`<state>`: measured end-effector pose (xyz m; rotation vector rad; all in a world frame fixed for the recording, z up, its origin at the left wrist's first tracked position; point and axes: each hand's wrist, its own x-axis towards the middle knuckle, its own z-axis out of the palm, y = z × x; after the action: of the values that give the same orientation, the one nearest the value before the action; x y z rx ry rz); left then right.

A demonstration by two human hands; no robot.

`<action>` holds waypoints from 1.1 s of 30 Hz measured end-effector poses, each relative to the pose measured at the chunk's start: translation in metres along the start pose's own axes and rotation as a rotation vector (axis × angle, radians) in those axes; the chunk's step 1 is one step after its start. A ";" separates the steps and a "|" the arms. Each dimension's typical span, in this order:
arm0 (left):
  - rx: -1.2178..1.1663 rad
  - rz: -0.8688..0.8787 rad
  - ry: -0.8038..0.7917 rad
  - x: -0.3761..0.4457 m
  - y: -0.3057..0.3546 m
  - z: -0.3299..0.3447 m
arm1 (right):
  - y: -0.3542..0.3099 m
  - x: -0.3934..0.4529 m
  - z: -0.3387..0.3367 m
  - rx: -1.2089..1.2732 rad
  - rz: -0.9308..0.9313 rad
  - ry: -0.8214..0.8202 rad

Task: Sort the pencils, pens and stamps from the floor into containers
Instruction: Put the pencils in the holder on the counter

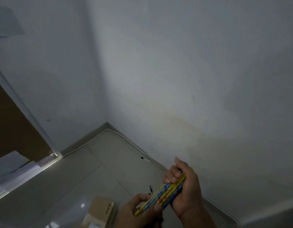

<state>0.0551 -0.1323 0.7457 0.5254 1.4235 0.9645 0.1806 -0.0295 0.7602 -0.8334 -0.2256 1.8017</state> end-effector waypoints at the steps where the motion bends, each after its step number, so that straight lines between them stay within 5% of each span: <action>1: -0.128 0.001 0.068 -0.011 0.007 0.008 | -0.007 -0.010 0.010 0.012 -0.038 0.005; 7: -0.412 0.054 0.348 -0.074 0.041 0.051 | -0.028 -0.089 0.047 -0.080 -0.259 0.039; 12: -0.464 0.117 0.518 -0.088 0.034 0.069 | -0.039 -0.137 0.045 -0.511 -0.431 0.119; 15: -0.445 0.154 0.575 -0.087 0.031 0.080 | -0.055 -0.159 0.024 -0.568 -0.367 0.108; 21: -0.307 0.303 0.429 -0.095 0.028 0.146 | -0.121 -0.188 -0.038 -0.385 -0.070 -0.016; 26: -0.218 0.224 0.205 -0.098 0.003 0.233 | -0.177 -0.215 -0.103 -0.505 -0.190 -0.004; 33: -0.039 0.107 0.033 -0.099 -0.036 0.339 | -0.248 -0.239 -0.195 -0.439 -0.277 0.224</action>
<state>0.4019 -0.1514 0.8170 0.5636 1.4146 1.0884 0.5318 -0.1893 0.8495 -1.2382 -0.5751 1.4035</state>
